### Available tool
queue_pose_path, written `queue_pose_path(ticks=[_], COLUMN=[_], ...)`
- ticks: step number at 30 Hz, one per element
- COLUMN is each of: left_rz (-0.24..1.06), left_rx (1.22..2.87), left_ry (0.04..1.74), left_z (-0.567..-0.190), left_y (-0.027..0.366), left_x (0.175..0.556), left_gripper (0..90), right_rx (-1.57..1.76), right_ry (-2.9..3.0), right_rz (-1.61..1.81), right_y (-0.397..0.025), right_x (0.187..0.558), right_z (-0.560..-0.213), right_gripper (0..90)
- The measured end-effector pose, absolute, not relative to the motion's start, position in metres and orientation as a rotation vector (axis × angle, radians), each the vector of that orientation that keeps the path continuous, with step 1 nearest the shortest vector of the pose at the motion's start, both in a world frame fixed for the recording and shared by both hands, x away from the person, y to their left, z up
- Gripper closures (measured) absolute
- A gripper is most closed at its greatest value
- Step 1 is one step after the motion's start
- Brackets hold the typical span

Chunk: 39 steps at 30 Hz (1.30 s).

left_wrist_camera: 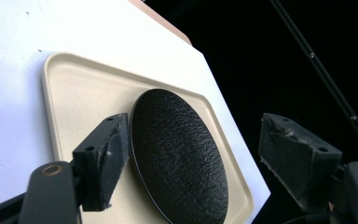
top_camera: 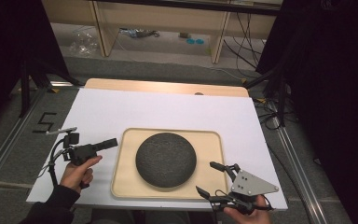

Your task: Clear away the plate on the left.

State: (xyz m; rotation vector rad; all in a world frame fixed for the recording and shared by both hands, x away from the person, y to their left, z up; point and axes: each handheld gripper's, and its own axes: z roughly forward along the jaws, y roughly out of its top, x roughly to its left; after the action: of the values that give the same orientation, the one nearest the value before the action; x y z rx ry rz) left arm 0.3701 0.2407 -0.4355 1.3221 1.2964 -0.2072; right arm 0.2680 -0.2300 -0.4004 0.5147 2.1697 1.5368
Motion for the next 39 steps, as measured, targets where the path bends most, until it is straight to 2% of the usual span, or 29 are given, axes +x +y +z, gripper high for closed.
queue_pose_path(ticks=[14,33,39], left_rz=[-0.067,0.008,0.043], left_rx=[1.453,1.495,1.553], left_ry=[1.215,1.153,1.121], left_z=[-0.422,-0.416,-0.416], left_y=[0.242,0.238,0.232], left_x=[0.353,0.325,0.314], left_gripper=[23.0,22.6,22.1], right_rx=[0.517,0.515,0.519], right_ry=[2.167,2.169,2.172], right_rz=[1.534,1.53,1.527], right_y=[-0.23,-0.23,-0.23], right_x=[0.268,0.268,0.267], right_z=[-0.401,-0.401,-0.401], right_gripper=[21.0,21.0,21.0])
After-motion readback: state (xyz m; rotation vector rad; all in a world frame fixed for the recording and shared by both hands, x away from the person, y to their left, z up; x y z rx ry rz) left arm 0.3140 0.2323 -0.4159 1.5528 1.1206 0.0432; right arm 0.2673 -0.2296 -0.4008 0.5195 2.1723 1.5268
